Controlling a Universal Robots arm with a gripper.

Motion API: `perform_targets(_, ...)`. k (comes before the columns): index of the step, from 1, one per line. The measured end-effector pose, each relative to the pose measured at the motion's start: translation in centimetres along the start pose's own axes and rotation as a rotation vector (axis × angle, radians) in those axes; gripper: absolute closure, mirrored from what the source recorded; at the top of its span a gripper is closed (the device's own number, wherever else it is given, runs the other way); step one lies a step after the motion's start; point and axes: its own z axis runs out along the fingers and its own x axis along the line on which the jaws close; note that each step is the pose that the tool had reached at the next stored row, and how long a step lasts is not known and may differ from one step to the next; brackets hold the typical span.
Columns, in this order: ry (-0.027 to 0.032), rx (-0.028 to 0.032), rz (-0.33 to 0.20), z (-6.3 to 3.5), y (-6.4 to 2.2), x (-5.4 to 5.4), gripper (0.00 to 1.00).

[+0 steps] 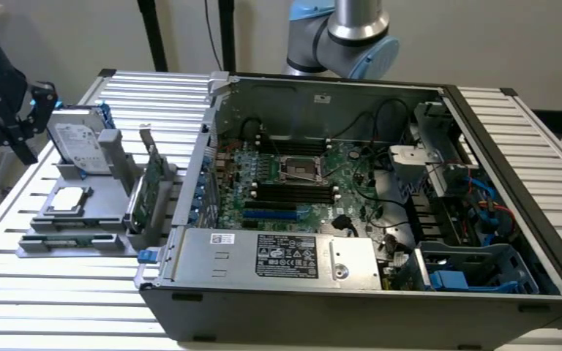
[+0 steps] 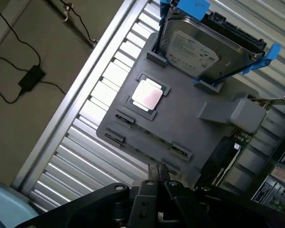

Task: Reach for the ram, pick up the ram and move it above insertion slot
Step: 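Pick up the ram and move it above insertion slot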

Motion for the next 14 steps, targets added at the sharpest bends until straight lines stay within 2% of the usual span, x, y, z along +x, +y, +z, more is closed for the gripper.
perform_targets(14,-0.0039,0.0087,-0.254,0.0,0.0,0.0,0.89)
